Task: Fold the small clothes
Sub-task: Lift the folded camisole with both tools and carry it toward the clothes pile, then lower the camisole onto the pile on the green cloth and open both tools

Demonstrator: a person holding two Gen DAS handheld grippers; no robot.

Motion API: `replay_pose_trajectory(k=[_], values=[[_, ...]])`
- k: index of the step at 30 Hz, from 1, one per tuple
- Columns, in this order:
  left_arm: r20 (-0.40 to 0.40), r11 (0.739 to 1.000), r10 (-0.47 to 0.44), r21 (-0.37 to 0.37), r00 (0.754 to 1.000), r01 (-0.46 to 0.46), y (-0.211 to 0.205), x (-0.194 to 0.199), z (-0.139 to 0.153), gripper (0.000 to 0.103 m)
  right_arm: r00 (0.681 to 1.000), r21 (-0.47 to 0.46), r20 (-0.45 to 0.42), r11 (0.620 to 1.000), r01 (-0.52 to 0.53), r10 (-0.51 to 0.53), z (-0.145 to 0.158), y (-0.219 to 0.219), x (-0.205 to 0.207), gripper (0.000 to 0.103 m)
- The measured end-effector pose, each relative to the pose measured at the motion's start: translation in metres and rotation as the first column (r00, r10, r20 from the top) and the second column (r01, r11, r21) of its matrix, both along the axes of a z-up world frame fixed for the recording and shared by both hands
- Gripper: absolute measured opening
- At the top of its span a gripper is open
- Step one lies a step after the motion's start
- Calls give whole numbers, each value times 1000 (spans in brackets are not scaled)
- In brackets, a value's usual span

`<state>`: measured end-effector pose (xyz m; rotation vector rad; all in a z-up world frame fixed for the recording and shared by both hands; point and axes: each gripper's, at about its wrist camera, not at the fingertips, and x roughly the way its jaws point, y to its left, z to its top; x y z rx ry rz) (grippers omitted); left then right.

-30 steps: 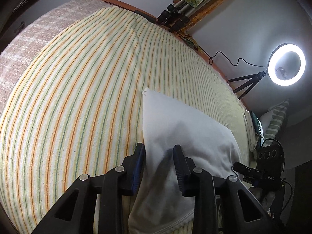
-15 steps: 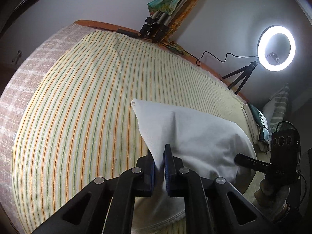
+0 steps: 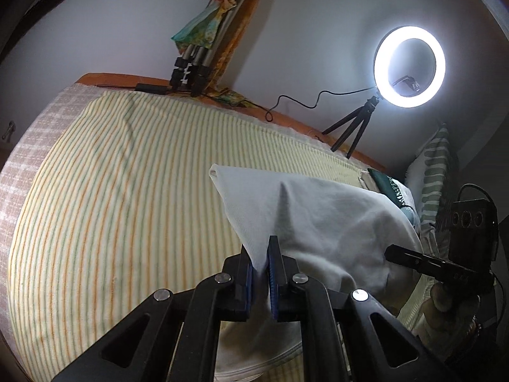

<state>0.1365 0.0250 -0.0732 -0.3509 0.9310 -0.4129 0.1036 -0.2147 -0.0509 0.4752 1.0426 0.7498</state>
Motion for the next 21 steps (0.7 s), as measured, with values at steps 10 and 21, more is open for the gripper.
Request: replay_pose_trajectory(k=[10, 21], values=[[61, 994, -106, -4, 993, 106, -106, 28, 21, 5, 997, -81, 70, 996, 48, -42, 19, -92, 4, 10], [96, 974, -219, -27, 971, 223, -236, 61, 25, 5, 984, -227, 112, 960, 162, -140, 22, -204, 4, 10]])
